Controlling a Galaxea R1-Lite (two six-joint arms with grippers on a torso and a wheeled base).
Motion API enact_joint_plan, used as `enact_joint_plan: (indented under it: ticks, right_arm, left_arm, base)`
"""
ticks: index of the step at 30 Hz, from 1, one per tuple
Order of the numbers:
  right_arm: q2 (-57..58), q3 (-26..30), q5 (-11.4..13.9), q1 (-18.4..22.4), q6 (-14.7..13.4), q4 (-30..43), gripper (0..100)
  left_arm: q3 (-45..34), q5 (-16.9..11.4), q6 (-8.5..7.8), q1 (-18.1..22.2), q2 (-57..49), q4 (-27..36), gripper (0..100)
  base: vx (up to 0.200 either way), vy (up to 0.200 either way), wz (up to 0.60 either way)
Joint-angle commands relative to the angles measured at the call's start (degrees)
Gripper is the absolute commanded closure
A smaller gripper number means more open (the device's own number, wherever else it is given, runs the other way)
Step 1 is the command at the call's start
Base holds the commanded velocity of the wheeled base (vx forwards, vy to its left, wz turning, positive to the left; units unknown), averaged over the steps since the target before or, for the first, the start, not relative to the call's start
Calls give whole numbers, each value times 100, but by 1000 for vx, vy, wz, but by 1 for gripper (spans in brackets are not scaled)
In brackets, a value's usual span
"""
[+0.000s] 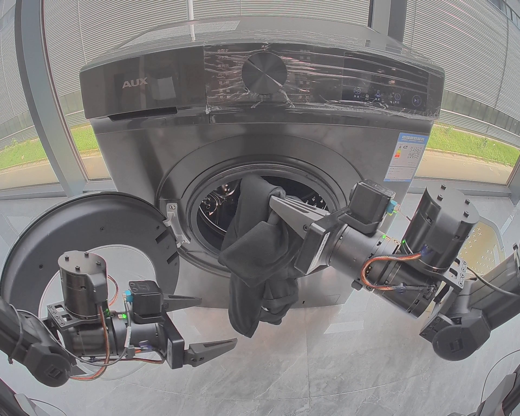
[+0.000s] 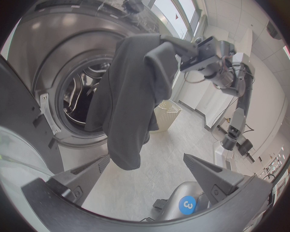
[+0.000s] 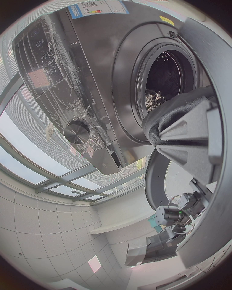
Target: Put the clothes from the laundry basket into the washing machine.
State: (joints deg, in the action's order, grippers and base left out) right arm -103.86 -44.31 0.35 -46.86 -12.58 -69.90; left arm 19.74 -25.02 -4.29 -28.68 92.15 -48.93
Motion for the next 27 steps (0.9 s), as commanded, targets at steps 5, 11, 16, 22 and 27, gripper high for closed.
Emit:
enact_joint_plan:
  ticks: [5, 11, 16, 22, 27]
  right_arm:
    - [-46, -25, -9, -34, -8, -15, 100]
    - [-64, -25, -18, -34, -8, -15, 100]
    - [-73, -34, -18, -60, -8, -24, 100]
    - [-73, -34, -27, -60, -8, -15, 100]
    - [-64, -34, -35, -60, -8, -15, 100]
  left_arm:
    - [145, 339, 25, -67, 1253, -459, 0]
    - [391, 524, 69, -67, 1578, -784, 0]
    - [382, 542, 69, -67, 1780, -855, 0]
    - [382, 682, 78, -58, 2114, -1312, 0]
    - [417, 770, 78, -67, 2316, -1452, 0]
  base:
    - [0, 0, 0]
    - [0, 0, 0]
    - [0, 0, 0]
    - [0, 0, 0]
    - [0, 0, 0]
